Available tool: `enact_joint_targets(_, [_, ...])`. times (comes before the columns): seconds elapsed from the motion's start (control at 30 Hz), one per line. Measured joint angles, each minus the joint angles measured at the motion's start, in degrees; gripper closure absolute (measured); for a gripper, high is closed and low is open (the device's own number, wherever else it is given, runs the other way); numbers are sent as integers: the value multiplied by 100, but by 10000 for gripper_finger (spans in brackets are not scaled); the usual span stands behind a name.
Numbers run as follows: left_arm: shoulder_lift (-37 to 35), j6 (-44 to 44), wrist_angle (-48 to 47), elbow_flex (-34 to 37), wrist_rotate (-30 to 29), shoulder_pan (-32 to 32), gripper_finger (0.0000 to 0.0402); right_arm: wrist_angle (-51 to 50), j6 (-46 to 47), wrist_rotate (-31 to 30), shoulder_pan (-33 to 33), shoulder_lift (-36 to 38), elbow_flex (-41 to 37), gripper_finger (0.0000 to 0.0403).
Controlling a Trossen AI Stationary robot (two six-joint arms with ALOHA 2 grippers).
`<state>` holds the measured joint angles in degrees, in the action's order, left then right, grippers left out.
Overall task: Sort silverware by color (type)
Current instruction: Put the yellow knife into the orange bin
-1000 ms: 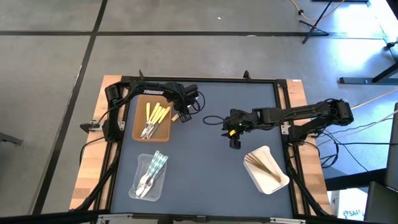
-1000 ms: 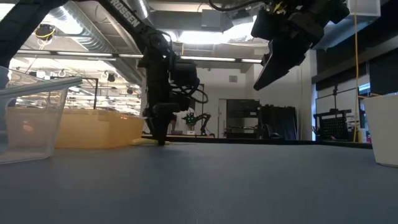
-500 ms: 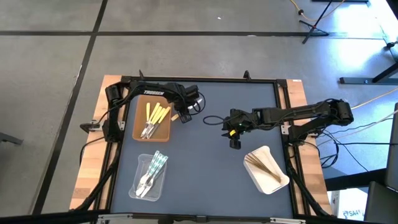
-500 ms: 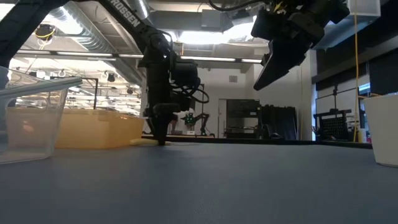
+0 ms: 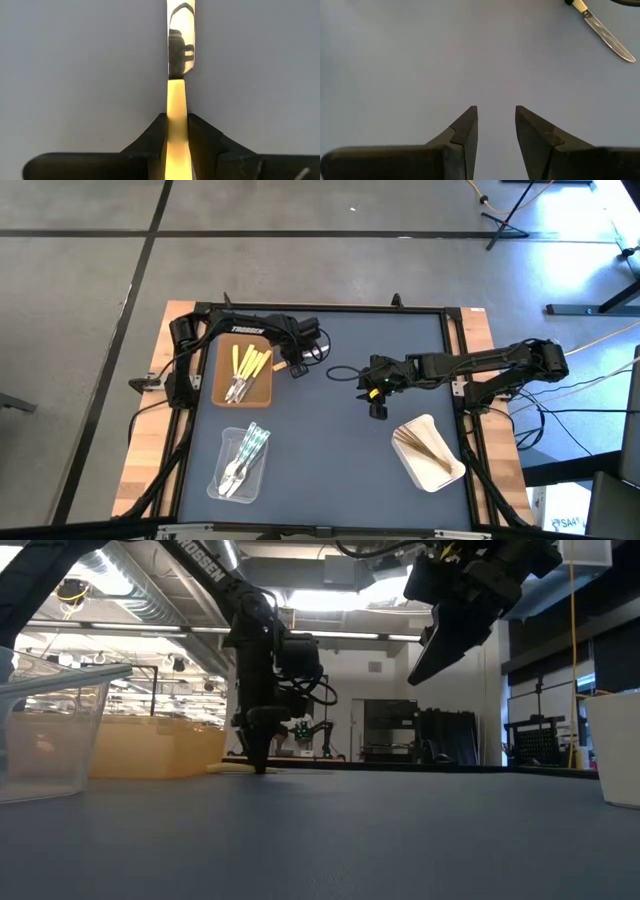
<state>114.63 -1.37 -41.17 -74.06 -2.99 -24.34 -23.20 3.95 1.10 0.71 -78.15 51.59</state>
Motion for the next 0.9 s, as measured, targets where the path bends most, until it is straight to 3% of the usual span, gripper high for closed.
enact_joint_targets(0.3, [55, -407, -390, -575, 559, -42, 349, 0, 0, 0, 0, 0, 0, 285])
enact_joint_targets(0.47, [31, -619, -439, -973, 1463, -41, 349, 12, 7, 0, 0, 0, 0, 285])
enact_joint_targets(0.67, [28, -916, -443, -1299, 2059, 54, 349, 76, -107, -65, 0, 0, -2, 283])
enact_joint_targets(0.9, [17, -1328, -446, -1410, 2853, 92, 349, 87, -298, -66, 0, 0, -2, 218])
